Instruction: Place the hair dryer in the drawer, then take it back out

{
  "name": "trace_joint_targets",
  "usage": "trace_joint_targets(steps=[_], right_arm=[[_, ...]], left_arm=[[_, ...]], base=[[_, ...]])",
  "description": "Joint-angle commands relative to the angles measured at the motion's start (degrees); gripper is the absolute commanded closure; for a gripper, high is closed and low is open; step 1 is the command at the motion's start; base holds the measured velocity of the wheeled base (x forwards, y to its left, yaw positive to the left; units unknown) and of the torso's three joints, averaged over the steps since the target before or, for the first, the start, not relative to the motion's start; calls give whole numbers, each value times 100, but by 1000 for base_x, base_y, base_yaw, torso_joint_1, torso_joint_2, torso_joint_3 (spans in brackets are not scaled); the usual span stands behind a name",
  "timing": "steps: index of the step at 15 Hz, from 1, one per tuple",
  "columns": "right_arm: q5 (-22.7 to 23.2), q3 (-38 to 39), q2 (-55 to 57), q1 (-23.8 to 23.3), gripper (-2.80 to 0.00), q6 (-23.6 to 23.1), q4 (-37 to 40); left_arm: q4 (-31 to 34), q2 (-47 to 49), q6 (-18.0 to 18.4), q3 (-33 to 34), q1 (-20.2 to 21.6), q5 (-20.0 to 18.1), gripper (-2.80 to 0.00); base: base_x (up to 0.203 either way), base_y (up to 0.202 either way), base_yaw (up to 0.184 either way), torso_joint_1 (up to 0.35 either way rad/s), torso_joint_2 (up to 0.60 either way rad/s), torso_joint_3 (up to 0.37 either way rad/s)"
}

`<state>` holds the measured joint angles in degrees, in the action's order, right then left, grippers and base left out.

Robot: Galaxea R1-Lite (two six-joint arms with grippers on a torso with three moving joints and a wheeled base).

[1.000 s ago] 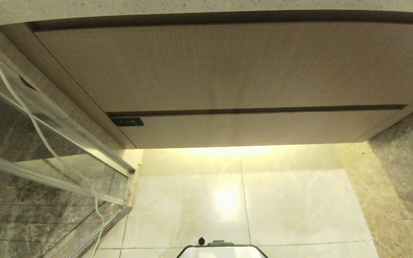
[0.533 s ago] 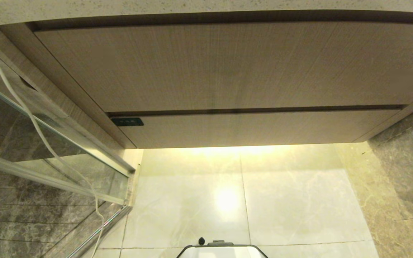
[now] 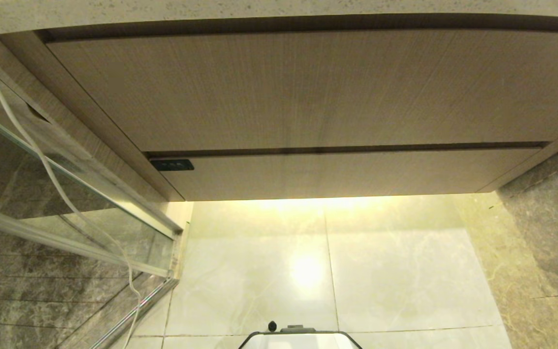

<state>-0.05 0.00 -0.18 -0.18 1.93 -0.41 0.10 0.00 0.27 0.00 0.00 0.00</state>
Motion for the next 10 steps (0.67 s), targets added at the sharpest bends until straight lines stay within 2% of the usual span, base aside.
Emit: trace_joint_targets(steps=[1,10], right_arm=[[5,9,1,1,0,1,-2],[5,9,1,1,0,-8,-11]], left_arm=[[-1,0,0,5,0,0,0],[-1,0,0,9,0,0,0]], base=[[0,0,0,0,0,0],[0,0,0,0,0,0]])
